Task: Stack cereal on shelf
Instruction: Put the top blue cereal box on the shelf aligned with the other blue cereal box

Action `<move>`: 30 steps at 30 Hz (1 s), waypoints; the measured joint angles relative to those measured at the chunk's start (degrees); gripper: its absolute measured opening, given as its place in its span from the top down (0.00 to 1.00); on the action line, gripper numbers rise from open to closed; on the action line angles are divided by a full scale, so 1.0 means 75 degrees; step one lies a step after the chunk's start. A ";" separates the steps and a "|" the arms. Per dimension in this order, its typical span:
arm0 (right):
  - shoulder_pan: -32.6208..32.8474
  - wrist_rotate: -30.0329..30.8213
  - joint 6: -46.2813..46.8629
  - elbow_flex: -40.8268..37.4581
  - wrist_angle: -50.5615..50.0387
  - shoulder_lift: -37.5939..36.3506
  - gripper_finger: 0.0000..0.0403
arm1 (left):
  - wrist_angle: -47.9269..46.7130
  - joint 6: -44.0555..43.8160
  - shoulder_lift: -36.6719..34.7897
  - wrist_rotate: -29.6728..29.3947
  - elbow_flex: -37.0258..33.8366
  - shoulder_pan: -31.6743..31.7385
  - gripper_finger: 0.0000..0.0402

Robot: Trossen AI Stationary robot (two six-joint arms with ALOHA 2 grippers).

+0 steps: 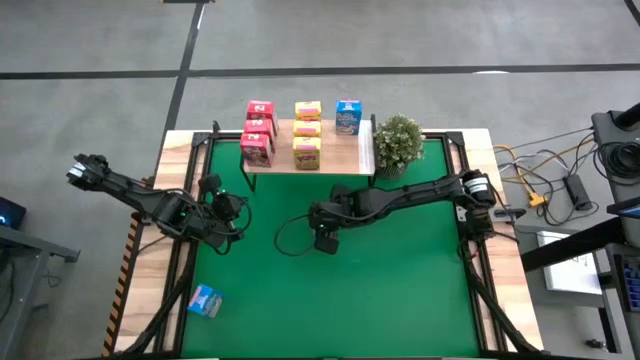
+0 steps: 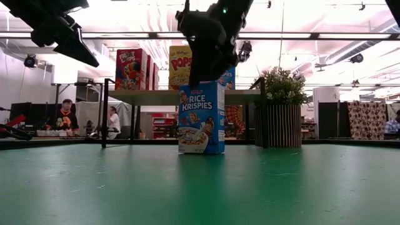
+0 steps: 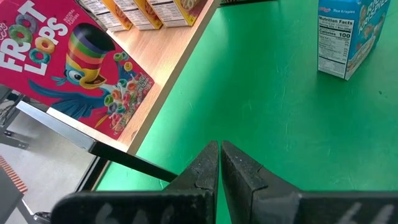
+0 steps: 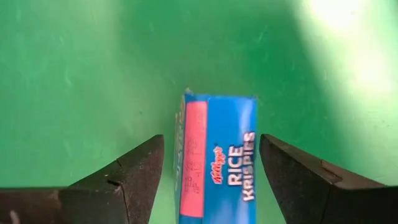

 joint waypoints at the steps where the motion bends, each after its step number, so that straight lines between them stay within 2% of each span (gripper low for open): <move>1: 0.0005 0.0000 -0.0052 -0.0007 -0.0028 0.0049 0.37 | 0.0000 0.0000 0.0000 0.0000 0.0000 0.0002 1.00; 7: 0.0005 0.0002 -0.0156 -0.0009 -0.0116 0.0174 0.40 | 0.0000 0.0000 0.0000 0.0000 0.0000 0.0001 1.00; 20: 0.0004 -0.0020 -0.0271 -0.0009 -0.0117 0.0174 0.55 | 0.0003 -0.0002 0.0000 0.0000 0.0000 0.0002 1.00; 27: 0.0002 -0.0094 -0.0368 -0.0009 -0.0164 0.0141 0.57 | 0.0003 -0.0003 0.0000 0.0001 0.0000 0.0001 1.00; 30: 0.0005 -0.0198 -0.0590 0.0162 -0.0632 0.0042 0.56 | 0.0003 -0.0003 0.0000 0.0001 0.0000 0.0002 1.00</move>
